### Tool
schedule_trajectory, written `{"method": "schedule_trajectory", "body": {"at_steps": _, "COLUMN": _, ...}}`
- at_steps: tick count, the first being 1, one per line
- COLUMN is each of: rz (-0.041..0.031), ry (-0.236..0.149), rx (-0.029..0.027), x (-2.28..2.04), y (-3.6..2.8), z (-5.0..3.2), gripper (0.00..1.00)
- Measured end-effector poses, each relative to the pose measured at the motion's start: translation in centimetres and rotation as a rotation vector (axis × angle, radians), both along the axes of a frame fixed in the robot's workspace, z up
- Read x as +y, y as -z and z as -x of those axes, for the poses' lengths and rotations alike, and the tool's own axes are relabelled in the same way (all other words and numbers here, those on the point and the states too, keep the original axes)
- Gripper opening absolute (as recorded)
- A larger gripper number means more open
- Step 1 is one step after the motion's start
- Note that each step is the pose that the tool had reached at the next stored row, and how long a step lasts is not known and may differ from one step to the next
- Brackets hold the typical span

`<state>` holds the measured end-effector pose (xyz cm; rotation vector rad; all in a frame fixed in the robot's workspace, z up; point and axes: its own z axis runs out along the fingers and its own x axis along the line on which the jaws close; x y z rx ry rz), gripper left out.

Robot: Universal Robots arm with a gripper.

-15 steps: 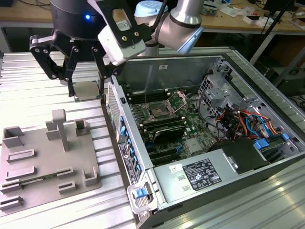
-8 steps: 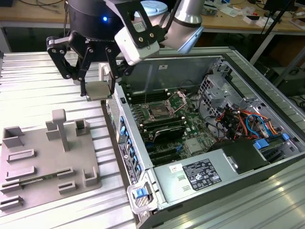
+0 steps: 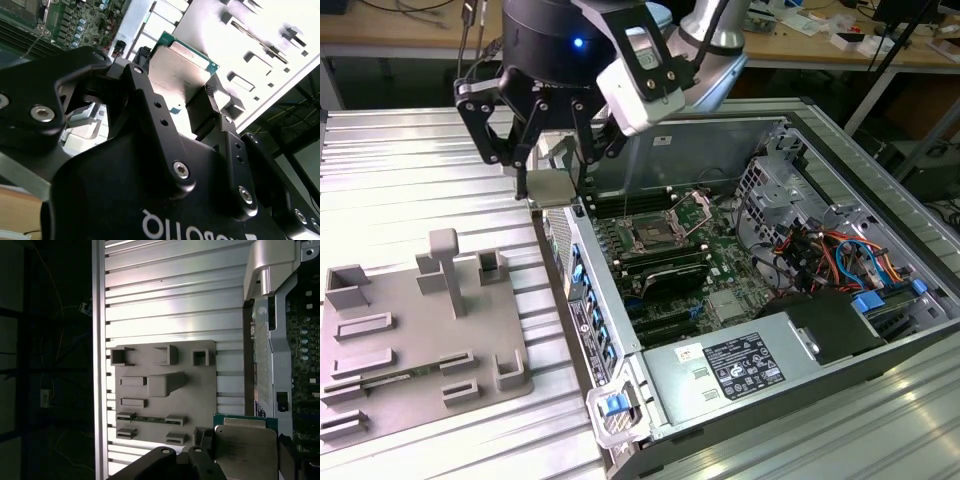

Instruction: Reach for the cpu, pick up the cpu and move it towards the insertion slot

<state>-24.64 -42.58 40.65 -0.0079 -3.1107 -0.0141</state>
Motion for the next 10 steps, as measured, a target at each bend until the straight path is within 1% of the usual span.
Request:
{"method": "schedule_trajectory", "body": {"at_steps": 7, "rz": 0.0076, "ry": 0.004, "rx": 0.0001, "x": 0.08, "y": 0.3, "z": -1.83, "gripper": 0.55}}
{"method": "schedule_trajectory", "body": {"at_steps": 10, "rz": 0.009, "ry": 0.005, "rx": 0.0, "x": 0.27, "y": 0.47, "z": -2.39, "gripper": 0.55}}
